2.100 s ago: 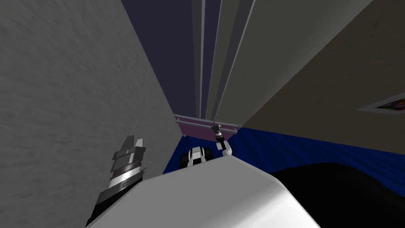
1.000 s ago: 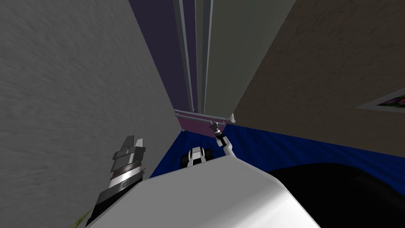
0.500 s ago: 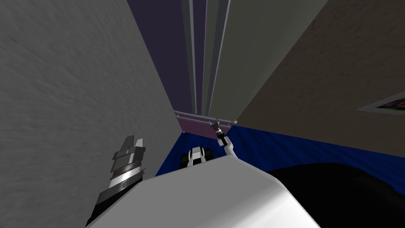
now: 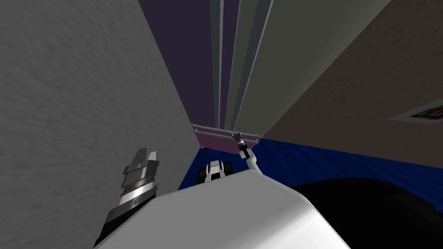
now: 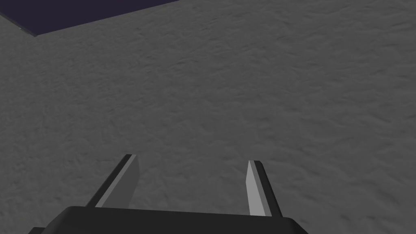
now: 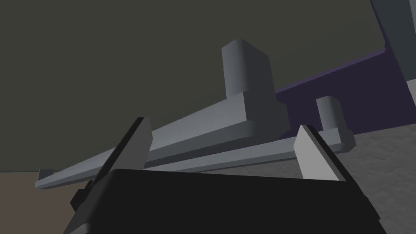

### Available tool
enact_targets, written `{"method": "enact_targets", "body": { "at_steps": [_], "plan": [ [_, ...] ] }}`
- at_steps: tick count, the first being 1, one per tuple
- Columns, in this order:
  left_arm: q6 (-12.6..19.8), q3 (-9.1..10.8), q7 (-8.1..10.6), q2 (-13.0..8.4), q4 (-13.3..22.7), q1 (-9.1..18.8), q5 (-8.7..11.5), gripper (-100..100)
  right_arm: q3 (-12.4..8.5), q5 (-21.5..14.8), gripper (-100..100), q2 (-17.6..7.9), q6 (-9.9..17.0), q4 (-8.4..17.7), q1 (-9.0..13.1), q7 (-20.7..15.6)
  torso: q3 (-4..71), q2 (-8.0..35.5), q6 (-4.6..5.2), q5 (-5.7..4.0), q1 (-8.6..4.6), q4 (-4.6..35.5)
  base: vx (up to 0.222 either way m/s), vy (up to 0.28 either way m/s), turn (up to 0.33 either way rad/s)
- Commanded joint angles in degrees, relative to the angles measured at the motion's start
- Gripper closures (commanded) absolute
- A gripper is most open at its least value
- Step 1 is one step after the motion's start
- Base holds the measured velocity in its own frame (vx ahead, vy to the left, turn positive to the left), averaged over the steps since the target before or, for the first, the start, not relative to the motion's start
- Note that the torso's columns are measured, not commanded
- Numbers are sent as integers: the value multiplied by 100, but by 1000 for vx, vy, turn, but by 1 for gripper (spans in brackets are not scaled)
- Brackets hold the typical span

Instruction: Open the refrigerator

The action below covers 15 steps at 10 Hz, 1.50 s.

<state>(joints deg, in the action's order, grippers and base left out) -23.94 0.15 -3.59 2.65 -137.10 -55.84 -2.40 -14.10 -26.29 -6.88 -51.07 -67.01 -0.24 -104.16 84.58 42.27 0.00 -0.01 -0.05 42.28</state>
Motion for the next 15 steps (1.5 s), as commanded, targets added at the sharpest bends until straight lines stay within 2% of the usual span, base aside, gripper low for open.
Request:
{"method": "enact_targets", "body": {
  "at_steps": [1, 2, 4, 5, 6, 7, 8, 9, 11, 13, 15],
  "plan": [
    [0, 0, 0, 0, 0, 0, 0, 0, -115, 3, -100, 2, 248, -67, -13, -60, -4, 8, 0, -1, -2, 2, 140, 108, -45],
    [0, 0, 0, 0, 0, 1, 0, 0, -80, 1, -100, -2, 182, -89, -38, -31, -7, 11, 0, 0, -1, 3, 64, 49, -11],
    [0, 0, 0, -1, 0, 2, 0, 0, -89, -15, -100, -144, 471, -177, 142, 116, -17, 27, 0, -3, -11, 9, 31, 42, 13],
    [0, 0, 0, 0, 0, 2, 0, 0, -80, -14, -100, -113, 409, -219, 59, 93, -10, 15, 0, 1, 3, 5, 8, 22, -8],
    [0, 0, 0, -1, 0, 2, 0, 0, -86, -3, 100, -37, 274, -117, 7, 5, -4, 6, -4, 2, 3, 4, -8, -27, -10],
    [0, 1, 0, -1, 0, 2, 0, 0, -85, 1, 100, -1, 209, -97, -38, -32, -5, 7, -1, -6, -6, -5, -21, -45, -1],
    [0, 1, 0, -1, 0, 3, 0, 0, -100, 9, 100, -43, 249, -79, 39, 2, -6, 7, 3, -9, -8, -9, -15, -16, 11],
    [0, 0, 0, -1, 0, 3, 0, 0, 93, -63, 100, -150, 152, -63, 78, 187, 0, -3, 6, -2, -1, -3, -125, -110, 121],
    [1, 1, 0, -2, 0, 6, 0, 0, 278, -133, 100, -265, 86, -60, 122, 384, -35, 59, 0, -10, -24, 10, -238, -180, 161],
    [1, 1, 0, -1, 0, 5, 0, 0, 463, -203, 100, -380, 21, -57, 166, 581, -30, 48, 21, 10, 17, 20, -222, -102, 78],
    [1, 1, 0, -2, 0, 5, 0, 0, 647, -273, 100, -494, -44, -54, 210, 779, -10, 19, 2, 16, 14, 27, -206, -151, 115]
  ]
}}
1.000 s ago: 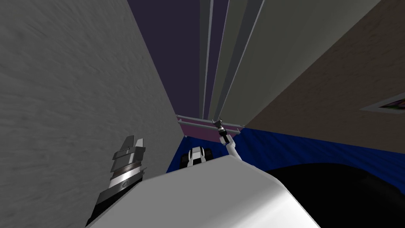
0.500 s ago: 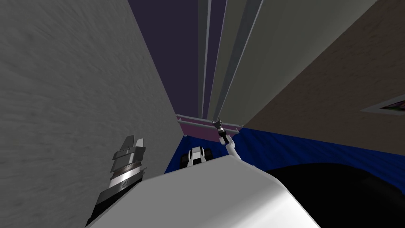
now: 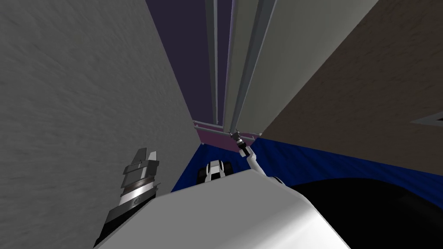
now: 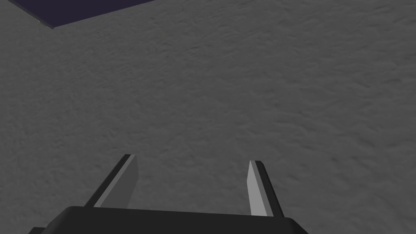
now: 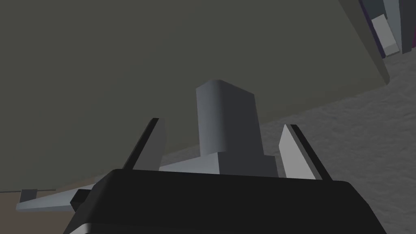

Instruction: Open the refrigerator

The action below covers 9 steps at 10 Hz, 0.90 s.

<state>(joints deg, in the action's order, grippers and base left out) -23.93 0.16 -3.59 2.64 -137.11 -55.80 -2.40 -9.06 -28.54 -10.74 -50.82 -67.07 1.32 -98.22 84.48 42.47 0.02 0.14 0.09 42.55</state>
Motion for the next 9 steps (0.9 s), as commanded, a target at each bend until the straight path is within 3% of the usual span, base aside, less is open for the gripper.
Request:
{"method": "enact_targets", "body": {
  "at_steps": [1, 2, 3, 4, 5, 9],
  "plan": [
    [0, 0, 0, 0, 0, 0, 0, 0, 236, -84, 100, -166, -101, -47, 75, 283, 1, 1, 2, 2, -8, 5, -245, -137, 94],
    [0, 0, 0, 0, 0, 0, 0, 0, 329, -119, 100, -224, -134, -46, 97, 382, -12, 25, 9, 1, 3, 6, -246, -162, 91],
    [0, 0, 0, 0, 0, 0, 0, 0, 293, -112, 100, -180, -52, -99, 15, 332, -19, 31, 9, 0, -3, 9, -113, -77, 43],
    [0, 0, 0, 1, 0, -1, 0, 0, 500, -181, 100, -251, -204, -108, 5, 488, 6, -16, 15, 6, 15, 6, -118, -137, 133],
    [0, 0, 0, 0, 0, -1, 0, 0, 500, -181, 100, -251, -204, -108, 5, 488, 12, -15, -15, 1, 3, -3, -139, -177, 102],
    [0, 1, 0, -1, 0, -1, 0, 0, 842, -281, 100, -395, -490, -172, 33, 750, -6, 15, 5, -3, -15, 9, -133, -178, 108]
  ]
}}
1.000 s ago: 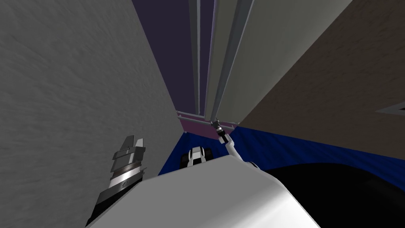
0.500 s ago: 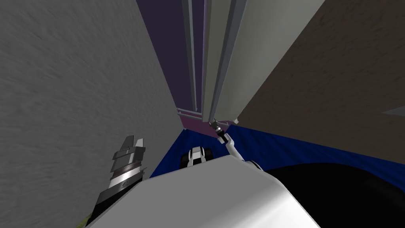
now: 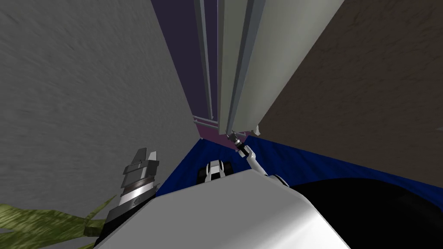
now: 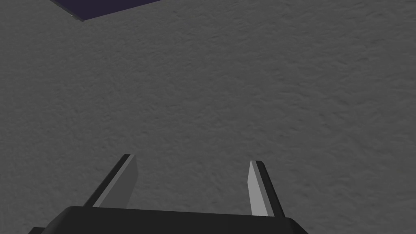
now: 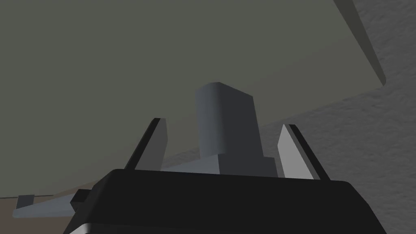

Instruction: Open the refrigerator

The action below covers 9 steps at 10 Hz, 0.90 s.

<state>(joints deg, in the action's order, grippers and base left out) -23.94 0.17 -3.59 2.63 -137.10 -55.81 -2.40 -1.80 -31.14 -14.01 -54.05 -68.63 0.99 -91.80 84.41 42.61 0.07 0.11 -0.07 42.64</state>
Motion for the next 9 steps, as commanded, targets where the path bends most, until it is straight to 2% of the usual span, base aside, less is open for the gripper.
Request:
{"method": "enact_targets", "body": {
  "at_steps": [1, 4, 5, 6, 7, 9],
  "plan": [
    [0, 0, 0, 0, 0, 0, 0, 0, 200, -45, 100, -103, -239, -32, 73, 174, -6, 12, 11, -2, -12, 7, -180, -198, 131],
    [0, 0, 0, 0, 0, 0, 0, 0, 456, -120, 100, -211, -454, -80, 95, 371, -14, 21, -1, 0, 20, 6, -181, -176, 94],
    [0, 0, 0, 0, 0, 1, 0, 0, 406, -113, 100, -191, -387, 29, 87, 311, -13, 21, -2, 0, 14, 7, -91, -99, 42],
    [0, -1, 0, 1, 0, -1, 0, 0, 589, -170, 100, -274, -589, -5, 66, 448, 8, -20, 2, 6, 42, 0, -120, -169, 107],
    [0, 0, 0, 0, 0, 0, 0, 0, 589, -170, 100, -274, -589, -5, 66, 448, 9, -11, -17, 1, 22, -10, -99, -203, 109],
    [0, 0, 0, 0, 0, -1, 0, 0, 742, -211, 100, -350, -765, -62, 70, 569, 15, -24, -6, -1, 16, -6, -78, -177, 87]
  ]
}}
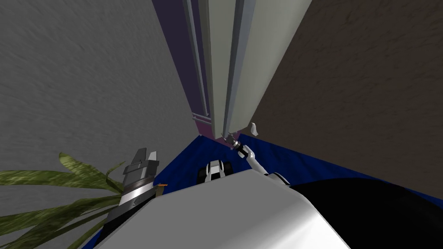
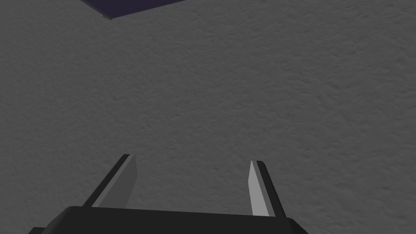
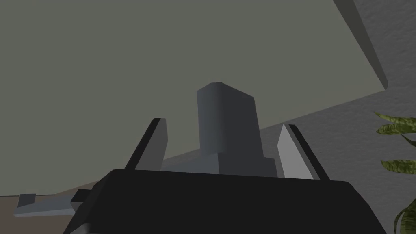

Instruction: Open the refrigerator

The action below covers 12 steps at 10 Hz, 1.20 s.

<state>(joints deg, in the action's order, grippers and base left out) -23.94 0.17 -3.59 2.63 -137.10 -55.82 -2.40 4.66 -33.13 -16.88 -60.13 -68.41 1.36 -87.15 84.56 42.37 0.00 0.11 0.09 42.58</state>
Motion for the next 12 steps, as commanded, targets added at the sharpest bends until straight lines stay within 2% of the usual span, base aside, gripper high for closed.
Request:
{"method": "enact_targets", "body": {
  "at_steps": [1, 4, 5, 8, 12],
  "plan": [
    [0, 0, 0, 0, 0, 0, 0, 0, 174, -32, 100, -102, -246, -113, 35, 164, -7, 16, 4, 0, -5, 4, -112, -201, 120],
    [0, 0, 0, 0, 0, 1, 0, 0, 404, -93, 100, -217, -509, -198, 41, 345, -26, 48, 15, -4, -20, 17, -120, -224, 102],
    [0, 0, 0, 0, 0, 0, 0, 0, 355, -102, -100, -308, -282, -238, 105, 490, -21, 41, 13, -3, -16, 22, -78, -91, 18],
    [0, -2, 0, 2, 0, -1, 0, 0, 315, -88, -100, -447, -104, -327, 317, 760, 16, -12, -25, 28, 80, 17, -57, 49, -15],
    [0, -1, 0, 2, 0, -1, 0, 0, 288, -79, -100, -540, 16, -386, 458, 939, -44, 90, -5, 11, 6, 56, -19, 21, 10]
  ]
}}
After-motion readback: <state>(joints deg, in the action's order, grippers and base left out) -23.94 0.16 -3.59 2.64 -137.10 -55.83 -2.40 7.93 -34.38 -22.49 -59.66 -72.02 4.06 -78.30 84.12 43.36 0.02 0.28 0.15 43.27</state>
